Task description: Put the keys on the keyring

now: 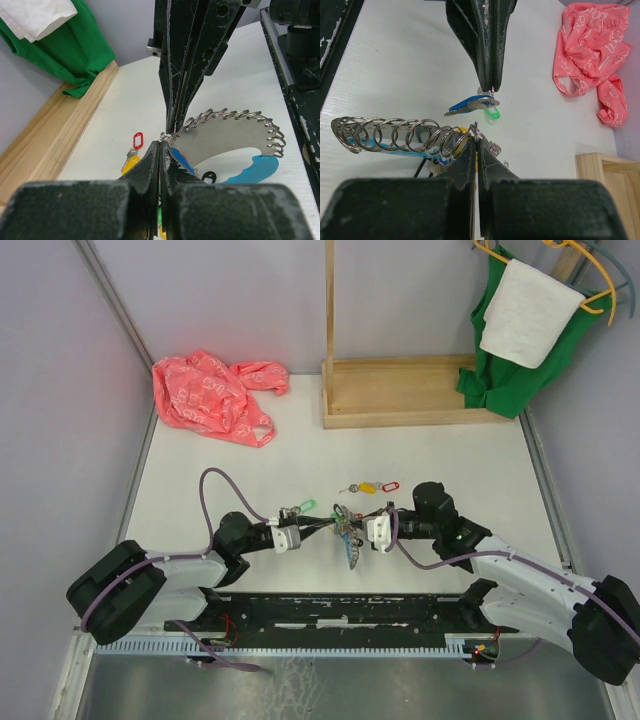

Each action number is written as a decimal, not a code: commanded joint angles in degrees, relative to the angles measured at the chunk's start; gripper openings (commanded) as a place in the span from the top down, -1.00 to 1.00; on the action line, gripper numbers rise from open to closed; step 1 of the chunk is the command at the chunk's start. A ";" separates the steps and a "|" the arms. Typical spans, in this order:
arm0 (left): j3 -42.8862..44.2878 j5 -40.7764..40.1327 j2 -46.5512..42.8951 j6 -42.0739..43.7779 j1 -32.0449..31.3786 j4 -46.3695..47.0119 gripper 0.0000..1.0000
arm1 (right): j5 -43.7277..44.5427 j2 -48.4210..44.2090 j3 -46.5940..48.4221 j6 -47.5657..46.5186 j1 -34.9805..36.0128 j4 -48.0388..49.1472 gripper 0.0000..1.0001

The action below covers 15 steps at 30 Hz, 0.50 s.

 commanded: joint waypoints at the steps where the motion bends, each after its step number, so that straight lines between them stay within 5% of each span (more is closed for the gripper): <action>1: 0.27 -0.97 0.22 1.77 -0.36 2.84 0.95 | 0.08 -0.30 -0.60 3.83 0.42 9.45 0.99; 15: 0.71 -1.40 2.77 1.86 -0.75 2.95 0.95 | 0.39 -1.78 -3.44 6.84 0.38 12.82 0.99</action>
